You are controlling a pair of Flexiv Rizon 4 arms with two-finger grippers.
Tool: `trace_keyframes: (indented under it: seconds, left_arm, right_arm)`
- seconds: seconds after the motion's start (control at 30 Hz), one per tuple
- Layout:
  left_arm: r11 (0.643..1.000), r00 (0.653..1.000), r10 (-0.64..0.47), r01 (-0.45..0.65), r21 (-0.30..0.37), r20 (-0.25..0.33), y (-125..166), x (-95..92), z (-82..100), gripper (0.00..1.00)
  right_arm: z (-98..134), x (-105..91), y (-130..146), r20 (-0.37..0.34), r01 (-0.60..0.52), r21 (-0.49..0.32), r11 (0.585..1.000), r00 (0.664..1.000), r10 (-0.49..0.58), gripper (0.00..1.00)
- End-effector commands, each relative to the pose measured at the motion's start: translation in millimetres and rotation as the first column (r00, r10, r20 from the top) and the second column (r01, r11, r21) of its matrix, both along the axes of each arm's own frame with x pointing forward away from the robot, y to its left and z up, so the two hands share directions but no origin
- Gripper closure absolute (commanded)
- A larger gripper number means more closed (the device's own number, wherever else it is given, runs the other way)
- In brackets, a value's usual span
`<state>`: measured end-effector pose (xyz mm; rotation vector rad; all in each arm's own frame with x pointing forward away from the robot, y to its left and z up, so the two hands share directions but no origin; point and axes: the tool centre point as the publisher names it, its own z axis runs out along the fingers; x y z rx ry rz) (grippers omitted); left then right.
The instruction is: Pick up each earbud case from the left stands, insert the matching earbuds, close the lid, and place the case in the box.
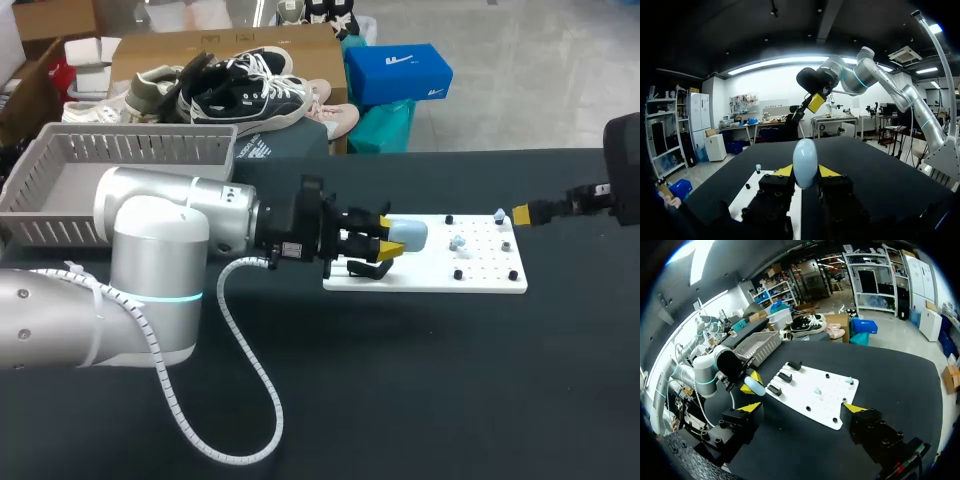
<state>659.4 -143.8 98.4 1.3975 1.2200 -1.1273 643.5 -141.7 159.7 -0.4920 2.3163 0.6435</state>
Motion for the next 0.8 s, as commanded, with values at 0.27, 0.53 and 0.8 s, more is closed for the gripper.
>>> trace_keyframes:
  seconds: [0.27,0.53,0.8]
  left_arm:
    - [0.999,1.000,0.025,-0.025,-0.029,0.009,3.0,0.8,-3.1,1.00]
    - [0.999,0.999,0.035,-0.035,-0.030,0.010,7.2,-0.4,-5.9,1.00]
    - [0.999,0.999,0.035,-0.035,-0.030,0.010,7.2,-0.4,-5.9,1.00]
  right_arm:
    - [-9.7,-21.8,46.3,-0.006,-0.057,-0.145,0.988,0.998,0.057,0.00]
    - [-12.1,-20.6,72.8,-0.019,-0.078,-0.177,0.981,0.997,0.076,0.00]
    - [-17.2,-22.7,92.1,-0.038,-0.094,-0.214,0.972,0.995,0.088,0.00]
